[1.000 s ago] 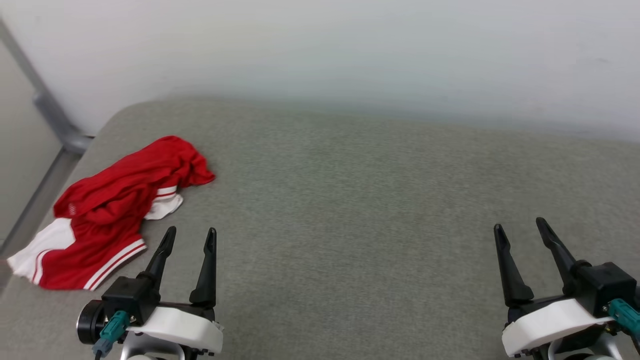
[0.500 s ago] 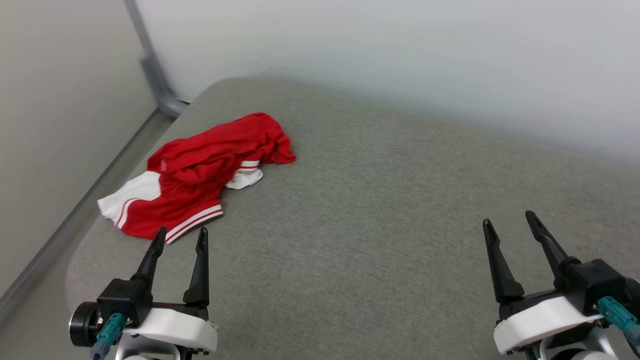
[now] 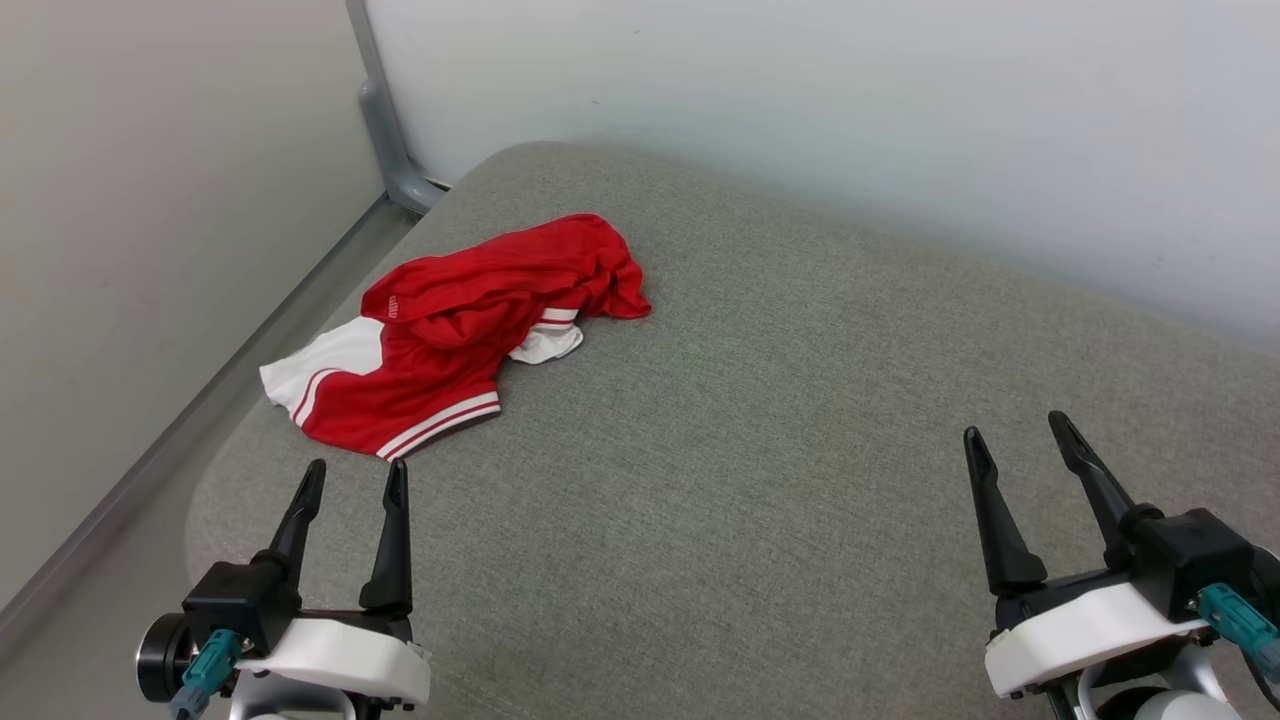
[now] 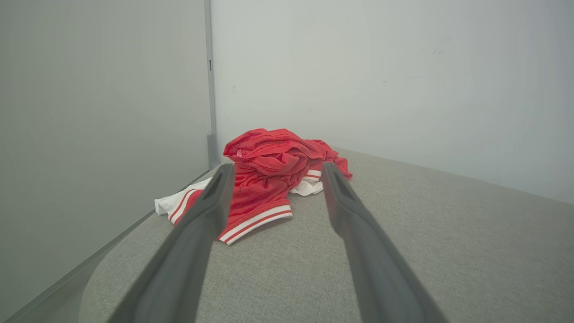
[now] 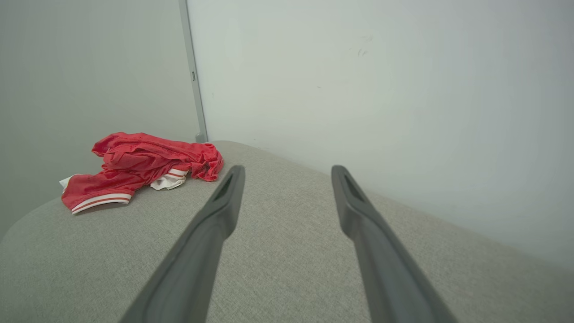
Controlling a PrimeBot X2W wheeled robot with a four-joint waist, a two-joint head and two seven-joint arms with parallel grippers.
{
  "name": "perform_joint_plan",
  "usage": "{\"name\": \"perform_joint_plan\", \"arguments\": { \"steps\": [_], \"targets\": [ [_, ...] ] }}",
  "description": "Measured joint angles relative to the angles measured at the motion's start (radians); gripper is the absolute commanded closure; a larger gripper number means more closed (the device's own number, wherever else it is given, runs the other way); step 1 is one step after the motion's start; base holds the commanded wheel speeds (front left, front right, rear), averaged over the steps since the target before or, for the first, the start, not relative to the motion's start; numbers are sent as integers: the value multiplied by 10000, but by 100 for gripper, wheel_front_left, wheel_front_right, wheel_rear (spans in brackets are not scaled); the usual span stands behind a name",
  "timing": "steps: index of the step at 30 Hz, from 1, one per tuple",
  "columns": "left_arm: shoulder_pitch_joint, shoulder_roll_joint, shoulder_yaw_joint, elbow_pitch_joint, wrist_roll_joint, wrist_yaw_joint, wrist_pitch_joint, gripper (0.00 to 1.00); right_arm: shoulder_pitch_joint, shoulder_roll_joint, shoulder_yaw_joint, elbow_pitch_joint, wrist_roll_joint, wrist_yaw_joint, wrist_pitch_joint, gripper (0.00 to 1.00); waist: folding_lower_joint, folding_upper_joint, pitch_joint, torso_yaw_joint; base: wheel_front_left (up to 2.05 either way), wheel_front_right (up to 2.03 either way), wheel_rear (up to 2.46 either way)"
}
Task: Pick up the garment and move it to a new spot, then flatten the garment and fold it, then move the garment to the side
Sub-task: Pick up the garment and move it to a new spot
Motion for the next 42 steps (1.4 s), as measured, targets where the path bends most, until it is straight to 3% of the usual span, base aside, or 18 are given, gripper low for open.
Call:
{"name": "perform_joint_plan", "arguments": {
  "steps": [8, 15, 20, 27, 35, 42],
  "targets": [
    [-160, -58, 247, 253, -38, -2, 0, 0, -41, 0, 8, -8, -2, 2, 56, 0, 0, 0, 155, -43, 0, 0, 0],
    [-1773, 176, 405, 1375, -702, -2, 2, 0, -355, 2, -48, -337, -332, 2, 389, 0, 0, 0, 752, -214, 0, 0, 0],
    [-3452, 874, 127, 2197, -1689, -4, 642, 0, -686, 2, -94, -721, -537, 2, 621, 0, 1, 1, 1425, -500, 0, 0, 0],
    [-5393, 2387, -648, 2872, -3298, -4, 1908, 0, -1289, -21, -207, -1267, -821, 2, 848, 0, 1, 0, 2614, -1073, 0, 0, 0],
    [-6899, 3983, -1386, 4405, -4986, -6, 4984, 0, -1936, -23, -268, -1482, -963, 2, 849, 0, 2, 0, 4125, -1764, 0, 0, 0],
    [-7588, 4631, -1536, 5649, -5854, -17, 6512, 0, -2387, -23, -127, -1317, -955, 2, 744, 0, 2, 0, 5140, -2292, 0, 0, 0]
  ]
}}
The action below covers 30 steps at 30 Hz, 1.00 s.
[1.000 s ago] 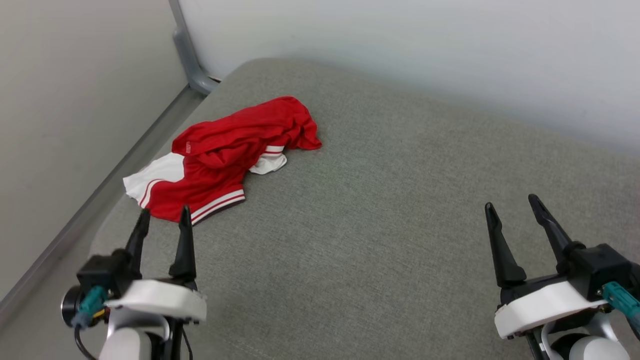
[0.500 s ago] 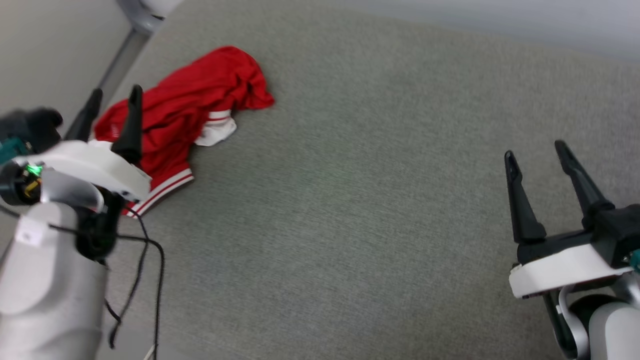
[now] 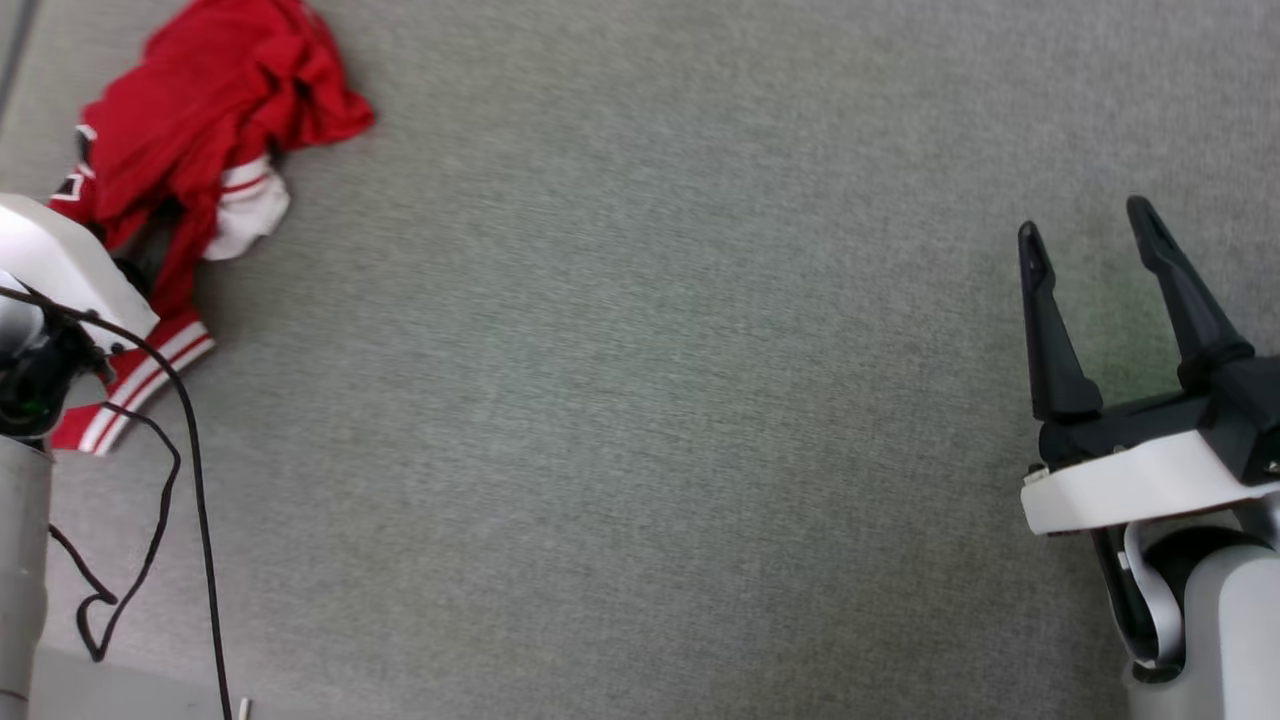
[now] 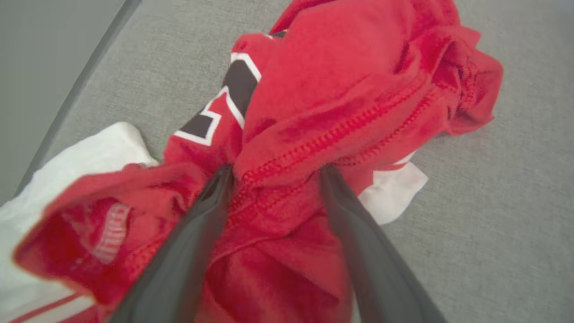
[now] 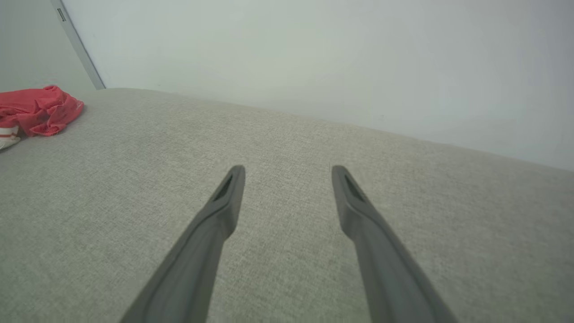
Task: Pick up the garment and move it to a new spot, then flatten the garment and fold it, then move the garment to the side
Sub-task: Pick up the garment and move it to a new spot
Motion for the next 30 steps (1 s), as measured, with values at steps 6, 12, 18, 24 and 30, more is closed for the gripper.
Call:
{"name": "perform_joint_plan", "arguments": {
  "steps": [6, 12, 18, 24, 30],
  "targets": [
    [-430, 144, -73, 1009, -491, -10, 731, 0, -271, -17, 23, 127, 0, 0, -77, 0, -1, 1, 492, -320, 0, 0, 0],
    [-746, 125, -77, 1714, -704, -8, 986, 100, -306, -29, -6, 217, 0, -2, -98, 0, -2, 0, 443, -428, 0, 0, 0],
    [-616, -69, -278, 2010, -203, 2, -750, 100, -252, -25, -142, 435, 75, 0, -205, 0, 0, 0, -60, -385, 0, 0, 0],
    [-609, -151, -518, 1889, 617, 29, -3517, 100, 41, -8, -326, 575, 238, 0, -291, 0, -1, 0, -919, -257, 0, 0, 0],
    [-662, -389, -815, 1695, 1266, 29, -5645, 100, 444, 10, -430, 671, 368, 0, -303, 0, -2, 0, -1896, -165, 0, 0, 0]
  ]
}}
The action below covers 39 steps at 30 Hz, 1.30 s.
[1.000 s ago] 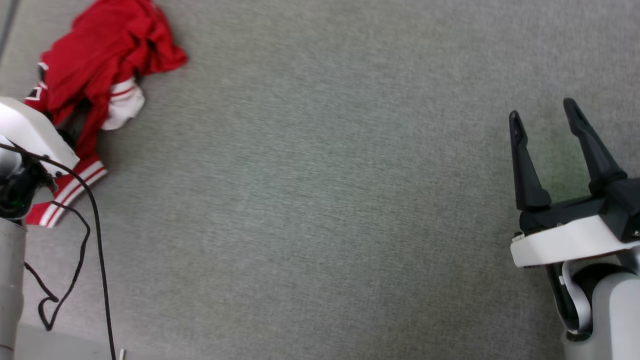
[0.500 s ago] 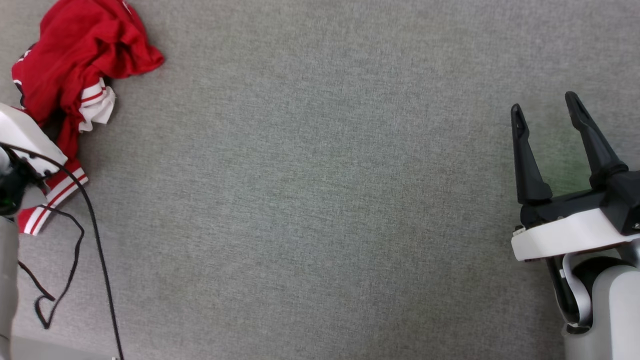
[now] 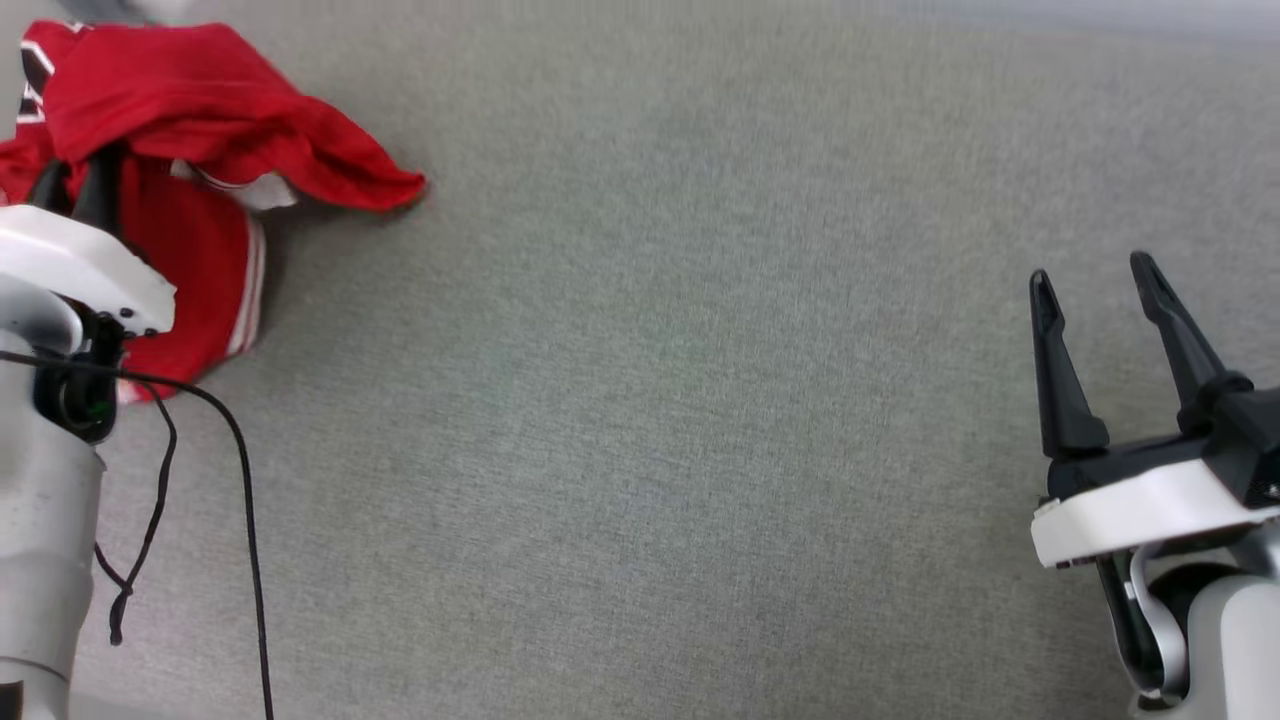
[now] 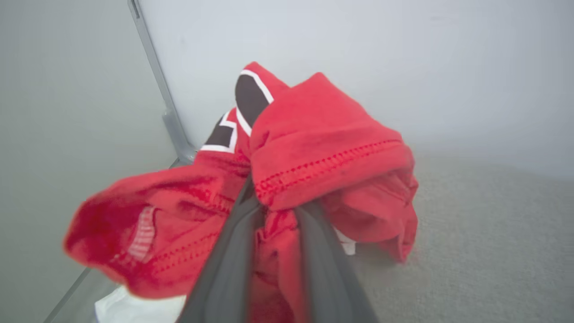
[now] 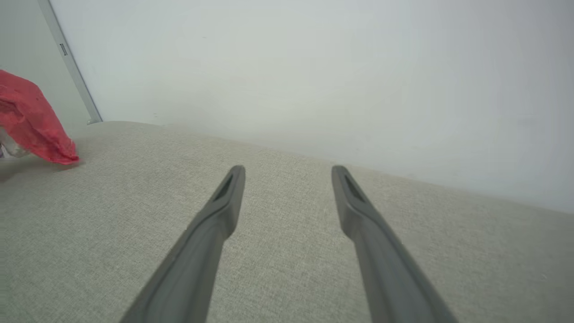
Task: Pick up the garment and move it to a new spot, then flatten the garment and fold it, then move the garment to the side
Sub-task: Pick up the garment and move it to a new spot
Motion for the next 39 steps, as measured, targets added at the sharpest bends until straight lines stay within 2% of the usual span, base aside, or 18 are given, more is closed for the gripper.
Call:
{"name": "perform_joint_plan", "arguments": {
  "steps": [4, 10, 21, 26, 32, 39],
  "targets": [
    [53, -119, -221, -458, 376, 33, -589, 100, 364, 4, -153, 54, 255, 0, -40, 0, 0, 0, -645, -38, 0, 0, 0],
    [616, -593, -407, -1657, 640, 33, -821, 100, 902, 10, -412, 90, 658, -2, -77, 0, -1, 0, -1513, -314, 0, 0, 0],
    [2099, -1902, -1542, -4103, 980, 75, -731, 100, 1574, 15, -589, 59, 1141, 0, -27, 0, -2, 1, -2342, -1651, 0, 0, 0],
    [2749, -2665, -2652, -4767, 976, 42, -309, 100, 1654, 15, -652, 65, 1329, -2, -38, 0, -2, 1, -2262, -2331, 0, 0, 0],
    [3363, -3480, -4372, -4757, 786, -13, 265, 100, 1685, 17, -604, 142, 1549, -2, -151, 0, -1, 1, -1733, -2769, 0, 0, 0],
    [3835, -3703, -6778, -4485, 290, -13, 662, 100, 1481, 19, -477, 359, 1709, -2, -355, 0, 0, 0, -1169, -2937, 0, 0, 0]
  ]
}}
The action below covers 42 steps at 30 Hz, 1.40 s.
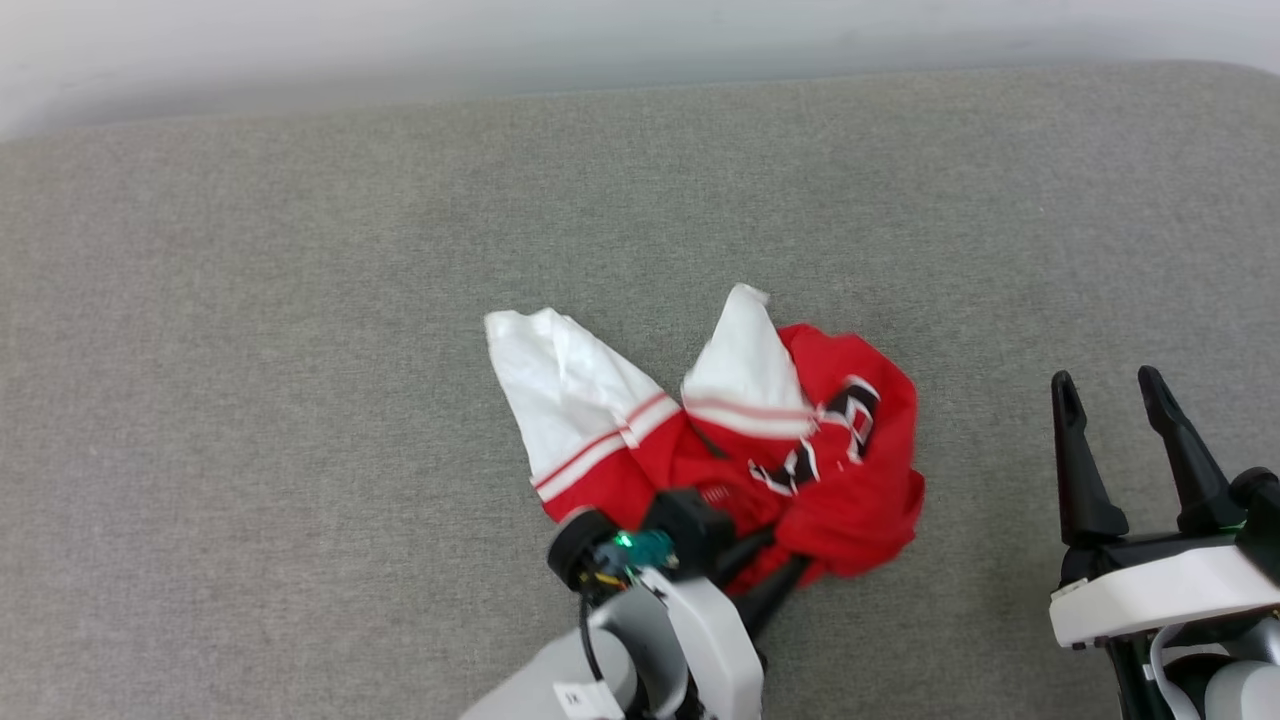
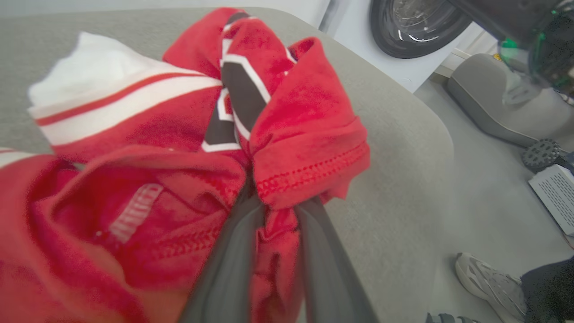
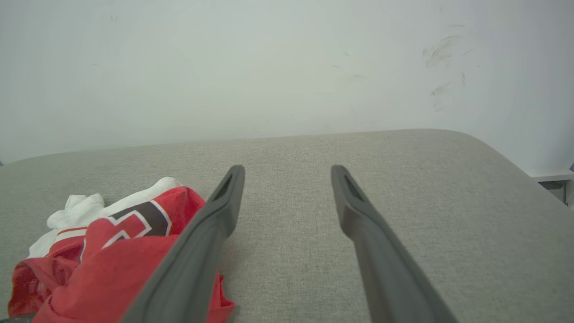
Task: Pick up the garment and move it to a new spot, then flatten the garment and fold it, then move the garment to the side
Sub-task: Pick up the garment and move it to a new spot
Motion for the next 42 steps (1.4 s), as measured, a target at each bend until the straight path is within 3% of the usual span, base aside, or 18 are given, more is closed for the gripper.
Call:
{"name": "perform_joint_plan", "arguments": {
  "steps": [1, 2, 3, 9, 14, 21, 27, 36, 42],
  "targets": [
    [40, 8, -282, 35, -79, -2, 15, 72, -11, -2, -10, 33, 10, 0, -38, 0, 0, 0, 36, 19, 0, 0, 0],
    [58, 27, -481, 79, -153, -2, 15, 51, -35, -2, -23, 59, 10, 0, -40, 0, 0, 0, 48, 53, 0, 0, 0],
    [64, 73, -619, 98, -217, -2, -33, 0, -69, -4, -33, 84, 10, 0, -42, 0, -1, 0, 46, 92, 0, 0, 0],
    [-86, 221, -825, -100, -92, 17, -991, 0, -114, -2, -100, 224, -48, 0, -48, 0, 0, 0, -235, 320, 0, 0, 0],
    [-98, 351, -259, -759, 286, 533, -1413, 0, 54, -2, -96, 280, -71, 0, 50, 0, 0, 0, -665, 508, 0, 0, 0],
    [372, 805, 1486, -1912, 731, 1524, -1505, 0, 319, -2, -132, 215, -86, 0, 224, 0, -1, 0, -1185, 722, 0, 0, 0],
    [1313, 1127, 3246, -2424, 1139, 2050, -1515, 0, 625, -2, -157, 128, -100, 0, 408, 0, 0, 0, -1541, 826, 0, 0, 0],
    [3024, 1363, 5496, -2615, 1388, 2393, -1528, 0, 1220, 0, -207, -59, -230, 0, 759, 0, -1, 0, -2104, 946, 0, 0, 0],
    [3818, 1453, 6153, -2667, 1613, 2201, -1528, 0, 1506, 0, -238, -280, -232, 0, 949, 0, 0, 0, -2375, 969, 0, 0, 0]
  ]
}}
